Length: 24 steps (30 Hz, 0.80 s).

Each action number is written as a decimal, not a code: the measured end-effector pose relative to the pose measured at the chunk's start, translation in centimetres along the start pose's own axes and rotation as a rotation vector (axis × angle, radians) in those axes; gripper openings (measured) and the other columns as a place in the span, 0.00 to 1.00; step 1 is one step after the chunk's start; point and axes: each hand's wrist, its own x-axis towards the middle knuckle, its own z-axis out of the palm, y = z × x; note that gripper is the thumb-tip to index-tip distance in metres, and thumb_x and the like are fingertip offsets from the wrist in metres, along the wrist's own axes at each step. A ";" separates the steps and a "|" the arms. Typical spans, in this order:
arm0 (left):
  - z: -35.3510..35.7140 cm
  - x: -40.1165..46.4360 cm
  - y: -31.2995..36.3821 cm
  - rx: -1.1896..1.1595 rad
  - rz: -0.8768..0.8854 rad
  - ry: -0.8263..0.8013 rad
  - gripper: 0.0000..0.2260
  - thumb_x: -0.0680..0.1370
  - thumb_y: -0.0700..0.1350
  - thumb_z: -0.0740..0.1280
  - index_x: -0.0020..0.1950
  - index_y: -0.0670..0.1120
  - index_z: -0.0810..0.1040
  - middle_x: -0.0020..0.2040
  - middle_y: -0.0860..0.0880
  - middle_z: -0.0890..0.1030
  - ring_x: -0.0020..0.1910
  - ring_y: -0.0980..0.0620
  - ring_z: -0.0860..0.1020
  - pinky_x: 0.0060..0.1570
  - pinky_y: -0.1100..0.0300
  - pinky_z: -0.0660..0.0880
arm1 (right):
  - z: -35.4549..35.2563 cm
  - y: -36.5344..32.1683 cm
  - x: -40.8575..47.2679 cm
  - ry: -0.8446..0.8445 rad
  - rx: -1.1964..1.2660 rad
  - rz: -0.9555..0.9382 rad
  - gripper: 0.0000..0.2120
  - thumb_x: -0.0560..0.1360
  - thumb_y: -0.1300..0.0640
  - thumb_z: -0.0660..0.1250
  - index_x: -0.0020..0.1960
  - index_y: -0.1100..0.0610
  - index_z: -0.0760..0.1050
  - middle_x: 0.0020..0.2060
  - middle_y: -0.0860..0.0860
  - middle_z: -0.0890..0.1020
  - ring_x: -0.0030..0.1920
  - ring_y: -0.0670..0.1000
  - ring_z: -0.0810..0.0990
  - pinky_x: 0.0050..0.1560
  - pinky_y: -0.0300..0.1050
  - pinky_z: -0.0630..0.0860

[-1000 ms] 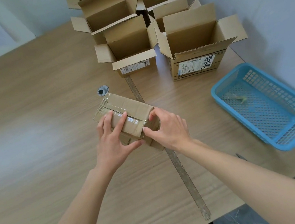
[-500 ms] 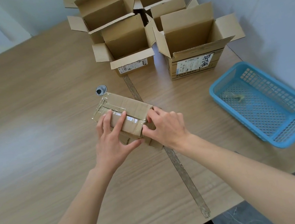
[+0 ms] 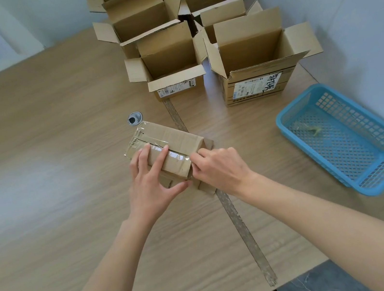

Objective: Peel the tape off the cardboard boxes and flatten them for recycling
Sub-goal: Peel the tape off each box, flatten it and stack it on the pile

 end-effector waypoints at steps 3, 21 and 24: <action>-0.2 0.1 0.0 -0.007 0.008 -0.004 0.42 0.65 0.68 0.72 0.77 0.56 0.69 0.79 0.48 0.61 0.79 0.47 0.56 0.66 0.49 0.71 | 0.4 0.5 0.2 -0.026 0.113 -0.085 0.10 0.70 0.63 0.73 0.36 0.58 0.73 0.27 0.52 0.76 0.24 0.55 0.77 0.24 0.39 0.59; 0.6 -0.3 0.0 -0.103 -0.001 0.024 0.43 0.66 0.67 0.72 0.79 0.57 0.66 0.82 0.50 0.55 0.82 0.50 0.49 0.68 0.53 0.61 | -0.8 4.9 2.0 -0.088 0.186 -0.165 0.20 0.68 0.44 0.78 0.53 0.50 0.76 0.55 0.47 0.76 0.55 0.50 0.75 0.47 0.45 0.74; 0.4 -0.3 0.0 -0.120 -0.006 0.025 0.42 0.66 0.69 0.69 0.78 0.57 0.67 0.82 0.51 0.55 0.82 0.52 0.50 0.70 0.55 0.60 | -0.7 4.9 2.2 -0.126 0.306 -0.264 0.08 0.72 0.58 0.76 0.44 0.54 0.77 0.57 0.49 0.80 0.63 0.53 0.77 0.56 0.48 0.76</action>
